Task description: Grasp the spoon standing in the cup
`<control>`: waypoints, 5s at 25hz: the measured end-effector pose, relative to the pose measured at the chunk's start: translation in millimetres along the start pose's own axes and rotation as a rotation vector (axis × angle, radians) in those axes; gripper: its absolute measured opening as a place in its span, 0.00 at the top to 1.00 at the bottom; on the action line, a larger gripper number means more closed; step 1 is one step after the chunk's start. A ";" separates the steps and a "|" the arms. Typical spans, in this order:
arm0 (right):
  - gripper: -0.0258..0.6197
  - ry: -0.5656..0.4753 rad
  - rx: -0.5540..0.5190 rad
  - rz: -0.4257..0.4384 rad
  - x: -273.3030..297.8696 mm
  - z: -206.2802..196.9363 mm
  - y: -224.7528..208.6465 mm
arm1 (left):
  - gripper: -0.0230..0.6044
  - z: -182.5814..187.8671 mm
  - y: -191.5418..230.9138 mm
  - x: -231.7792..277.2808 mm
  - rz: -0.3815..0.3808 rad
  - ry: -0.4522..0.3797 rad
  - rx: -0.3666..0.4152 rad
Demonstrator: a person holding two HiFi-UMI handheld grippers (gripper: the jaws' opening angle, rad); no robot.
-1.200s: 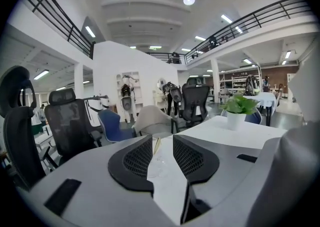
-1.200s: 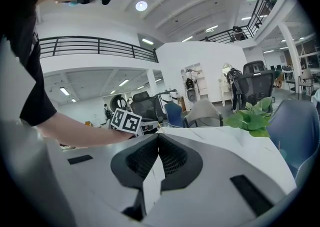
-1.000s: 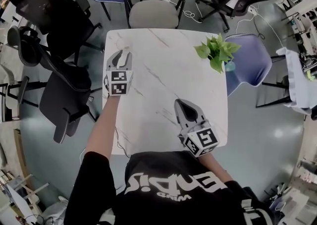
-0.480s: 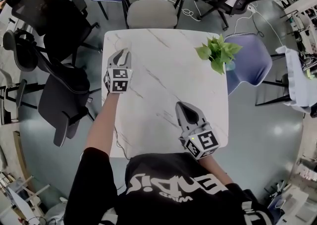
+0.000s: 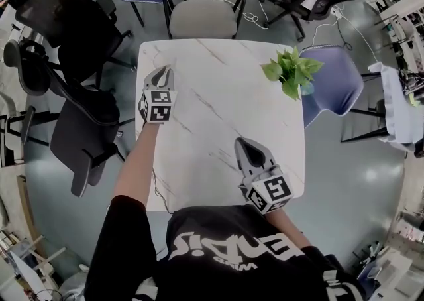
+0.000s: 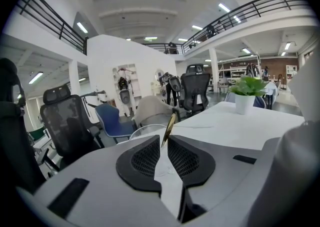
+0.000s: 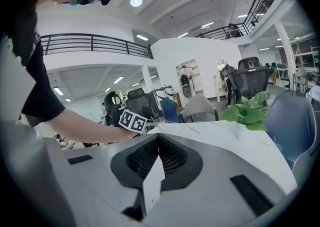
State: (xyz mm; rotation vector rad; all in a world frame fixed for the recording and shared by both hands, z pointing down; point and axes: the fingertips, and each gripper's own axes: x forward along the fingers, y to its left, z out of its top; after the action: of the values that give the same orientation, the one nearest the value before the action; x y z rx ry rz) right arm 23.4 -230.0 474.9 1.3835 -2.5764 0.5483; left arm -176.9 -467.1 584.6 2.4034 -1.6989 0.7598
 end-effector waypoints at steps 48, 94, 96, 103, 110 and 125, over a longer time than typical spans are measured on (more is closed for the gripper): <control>0.94 -0.060 -0.006 0.053 -22.7 6.6 16.4 | 0.93 104.8 13.9 -92.3 0.058 -0.223 0.025; 0.94 -0.096 -0.081 0.129 -48.1 7.5 30.1 | 0.93 31.8 -118.0 -312.7 0.040 -0.255 -0.227; 0.94 -0.094 -0.086 0.132 -47.7 6.6 30.8 | 0.93 30.0 -120.2 -315.2 0.042 -0.253 -0.241; 0.94 -0.093 -0.089 0.127 -50.2 7.7 29.3 | 0.93 28.4 -121.1 -322.2 0.047 -0.248 -0.270; 0.94 -0.090 -0.087 0.122 -50.0 5.6 29.8 | 0.93 29.9 -122.6 -323.2 0.034 -0.251 -0.269; 0.94 -0.085 -0.083 0.123 -47.7 5.2 28.9 | 0.93 33.5 -122.1 -322.4 0.017 -0.250 -0.264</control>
State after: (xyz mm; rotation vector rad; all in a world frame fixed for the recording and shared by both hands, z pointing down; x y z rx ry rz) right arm 26.0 -180.8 448.2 1.2547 -2.7325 0.4022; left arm -136.1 -157.7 434.2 2.3785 -1.7763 0.2219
